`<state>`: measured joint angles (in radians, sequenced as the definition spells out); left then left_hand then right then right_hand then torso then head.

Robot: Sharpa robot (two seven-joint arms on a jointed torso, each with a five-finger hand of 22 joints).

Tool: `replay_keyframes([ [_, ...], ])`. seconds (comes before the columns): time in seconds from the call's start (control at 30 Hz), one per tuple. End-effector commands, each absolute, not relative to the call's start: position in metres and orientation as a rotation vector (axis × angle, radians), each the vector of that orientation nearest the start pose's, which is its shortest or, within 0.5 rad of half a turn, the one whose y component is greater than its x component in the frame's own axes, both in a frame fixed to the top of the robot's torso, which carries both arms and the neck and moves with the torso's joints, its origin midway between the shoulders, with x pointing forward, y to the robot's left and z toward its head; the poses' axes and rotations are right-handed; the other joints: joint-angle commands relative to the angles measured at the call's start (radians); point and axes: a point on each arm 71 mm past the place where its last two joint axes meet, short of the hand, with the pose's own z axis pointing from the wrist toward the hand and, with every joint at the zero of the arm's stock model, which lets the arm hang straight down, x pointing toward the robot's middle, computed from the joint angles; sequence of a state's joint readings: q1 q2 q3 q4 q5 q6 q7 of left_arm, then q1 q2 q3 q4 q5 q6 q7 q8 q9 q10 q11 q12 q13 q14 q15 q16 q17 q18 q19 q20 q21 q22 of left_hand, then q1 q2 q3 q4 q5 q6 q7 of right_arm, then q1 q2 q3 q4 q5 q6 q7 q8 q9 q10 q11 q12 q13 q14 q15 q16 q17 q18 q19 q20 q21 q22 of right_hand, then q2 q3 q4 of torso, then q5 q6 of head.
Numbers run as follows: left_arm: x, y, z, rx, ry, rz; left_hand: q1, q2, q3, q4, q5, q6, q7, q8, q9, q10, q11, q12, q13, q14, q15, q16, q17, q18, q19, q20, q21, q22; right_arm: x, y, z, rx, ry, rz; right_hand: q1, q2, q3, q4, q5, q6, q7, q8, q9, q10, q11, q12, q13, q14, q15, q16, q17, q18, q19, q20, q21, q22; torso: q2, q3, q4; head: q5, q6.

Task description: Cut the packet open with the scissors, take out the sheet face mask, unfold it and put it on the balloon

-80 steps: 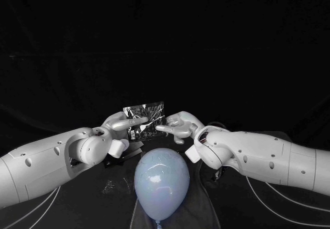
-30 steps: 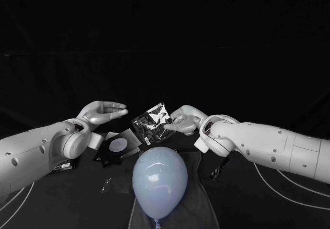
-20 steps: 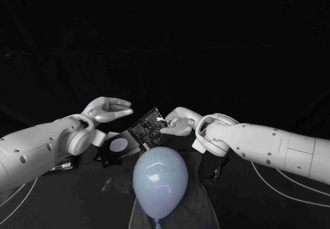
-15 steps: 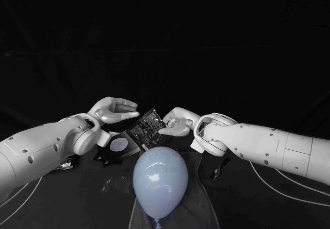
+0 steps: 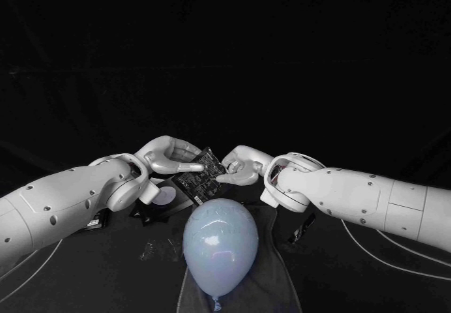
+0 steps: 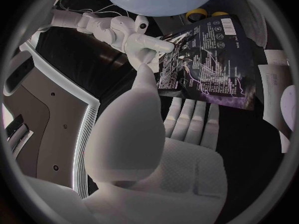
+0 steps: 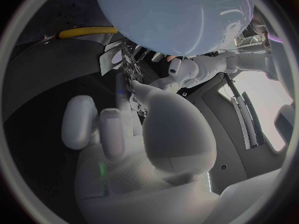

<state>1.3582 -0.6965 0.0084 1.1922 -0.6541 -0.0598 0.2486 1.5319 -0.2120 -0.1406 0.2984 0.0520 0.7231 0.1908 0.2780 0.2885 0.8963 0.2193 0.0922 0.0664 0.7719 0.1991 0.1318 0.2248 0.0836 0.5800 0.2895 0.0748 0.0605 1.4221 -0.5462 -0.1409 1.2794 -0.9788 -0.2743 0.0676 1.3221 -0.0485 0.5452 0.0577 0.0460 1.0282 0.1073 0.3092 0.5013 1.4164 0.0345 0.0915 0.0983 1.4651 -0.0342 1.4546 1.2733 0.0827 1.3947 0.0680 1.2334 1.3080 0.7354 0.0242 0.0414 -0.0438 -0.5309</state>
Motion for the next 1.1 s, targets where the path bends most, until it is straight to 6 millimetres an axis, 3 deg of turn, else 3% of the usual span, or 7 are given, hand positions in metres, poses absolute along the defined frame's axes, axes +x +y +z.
replay_keyframes([
  [0.03,0.5626,0.209,-0.1042,-0.299,1.684,-1.249,0.011,0.043,0.023,-0.003,-0.004,0.024,0.057,0.013,0.004,0.025,-0.007,0.009,0.002,0.029,-0.008,0.012,0.005,0.021,0.071,-0.001,0.015,0.007,0.5426,-0.1125,-0.1135,-0.019,1.616,0.988,0.001,0.012,0.057,-0.048,0.003,-0.002,-0.002,0.002,0.002,0.014,-0.004,-0.007,0.001,0.05,-0.005,0.004,0.001,-0.007,0.005,0.0,0.006,0.09,0.0,0.0008,-0.0006,0.001,-0.002],
  [0.13,0.5631,0.2096,-0.1051,-0.301,1.695,-1.245,0.037,0.085,0.049,-0.009,-0.004,0.047,0.053,0.024,0.005,0.054,-0.017,0.014,0.001,0.066,-0.02,0.029,0.013,0.04,0.162,-0.001,0.035,0.015,0.5416,-0.113,-0.1128,-0.017,1.606,0.994,0.001,0.012,0.057,-0.048,0.003,-0.002,-0.002,0.002,0.002,0.014,-0.004,-0.007,0.001,0.05,-0.005,0.004,0.001,-0.007,0.005,0.0,0.006,0.09,0.0,0.0005,-0.0012,0.002,-0.003],
  [0.4,0.5639,0.2083,-0.1064,-0.313,1.712,-1.252,0.136,0.168,0.106,-0.028,-0.004,0.12,0.026,0.046,0.004,0.139,-0.046,0.031,0.004,0.143,-0.05,0.062,0.031,0.075,0.217,-0.001,0.057,0.017,0.5388,-0.1135,-0.1107,-0.009,1.58,1.011,-0.001,0.012,0.059,-0.051,0.003,-0.003,-0.002,0.002,0.003,0.015,-0.004,-0.007,0.002,0.05,-0.005,0.005,0.001,-0.007,0.006,0.0,0.007,0.091,0.0,0.0008,-0.0009,0.008,-0.015],
  [0.5,0.5641,0.2078,-0.1068,-0.316,1.716,-1.251,0.186,0.205,0.145,-0.025,-0.003,0.165,0.006,0.056,0.002,0.179,-0.066,0.033,0.002,0.177,-0.067,0.077,0.04,0.091,0.246,-0.003,0.069,0.02,0.5382,-0.1133,-0.1097,0.0,1.568,1.019,-0.001,0.012,0.059,-0.051,0.003,-0.003,-0.002,0.002,0.003,0.015,-0.004,-0.007,0.002,0.05,-0.005,0.005,0.001,-0.007,0.006,0.0,0.007,0.091,0.0,0.0012,-0.0001,0.01,-0.005],
  [0.97,0.5663,0.2105,-0.107,-0.326,1.704,-1.234,0.233,0.199,0.334,-0.022,-0.004,0.297,-0.038,0.09,0.012,0.358,-0.12,0.006,0.0,0.31,-0.121,0.107,0.078,0.1,0.41,-0.075,0.143,0.034,0.5396,-0.116,-0.1063,0.064,1.521,1.045,-0.007,0.011,0.066,-0.057,0.003,-0.005,-0.002,0.003,0.005,0.015,-0.003,-0.008,0.003,0.047,-0.005,0.0,-0.01,-0.003,-0.003,0.0,-0.009,0.083,0.0,-0.0005,0.0001,0.01,-0.01],
  [1.07,0.5662,0.2109,-0.107,-0.33,1.705,-1.238,0.229,0.193,0.359,-0.026,-0.004,0.298,-0.042,0.094,0.017,0.369,-0.124,0.001,0.0,0.317,-0.124,0.104,0.08,0.1,0.413,-0.08,0.146,0.035,0.5411,-0.1169,-0.106,0.099,1.518,1.066,-0.03,-0.01,0.074,-0.072,0.004,-0.051,0.02,-0.016,0.002,-0.056,0.018,-0.033,-0.008,0.019,0.01,-0.048,-0.111,0.018,-0.063,0.008,-0.117,0.029,0.0,-0.0008,0.0002,0.008,-0.012],
  [1.1,0.5662,0.2113,-0.107,-0.333,1.703,-1.24,0.221,0.182,0.381,-0.027,-0.003,0.299,-0.043,0.097,0.022,0.377,-0.126,-0.003,0.0,0.317,-0.125,0.098,0.08,0.098,0.41,-0.08,0.146,0.034,0.5418,-0.1171,-0.1059,0.11,1.517,1.074,-0.062,-0.034,0.064,-0.065,0.005,-0.107,0.051,-0.05,-0.012,-0.14,0.042,-0.032,-0.024,0.0,0.035,-0.073,-0.159,0.026,-0.103,0.023,-0.183,-0.004,0.0,-0.0006,-0.0002,0.007,-0.014],
])
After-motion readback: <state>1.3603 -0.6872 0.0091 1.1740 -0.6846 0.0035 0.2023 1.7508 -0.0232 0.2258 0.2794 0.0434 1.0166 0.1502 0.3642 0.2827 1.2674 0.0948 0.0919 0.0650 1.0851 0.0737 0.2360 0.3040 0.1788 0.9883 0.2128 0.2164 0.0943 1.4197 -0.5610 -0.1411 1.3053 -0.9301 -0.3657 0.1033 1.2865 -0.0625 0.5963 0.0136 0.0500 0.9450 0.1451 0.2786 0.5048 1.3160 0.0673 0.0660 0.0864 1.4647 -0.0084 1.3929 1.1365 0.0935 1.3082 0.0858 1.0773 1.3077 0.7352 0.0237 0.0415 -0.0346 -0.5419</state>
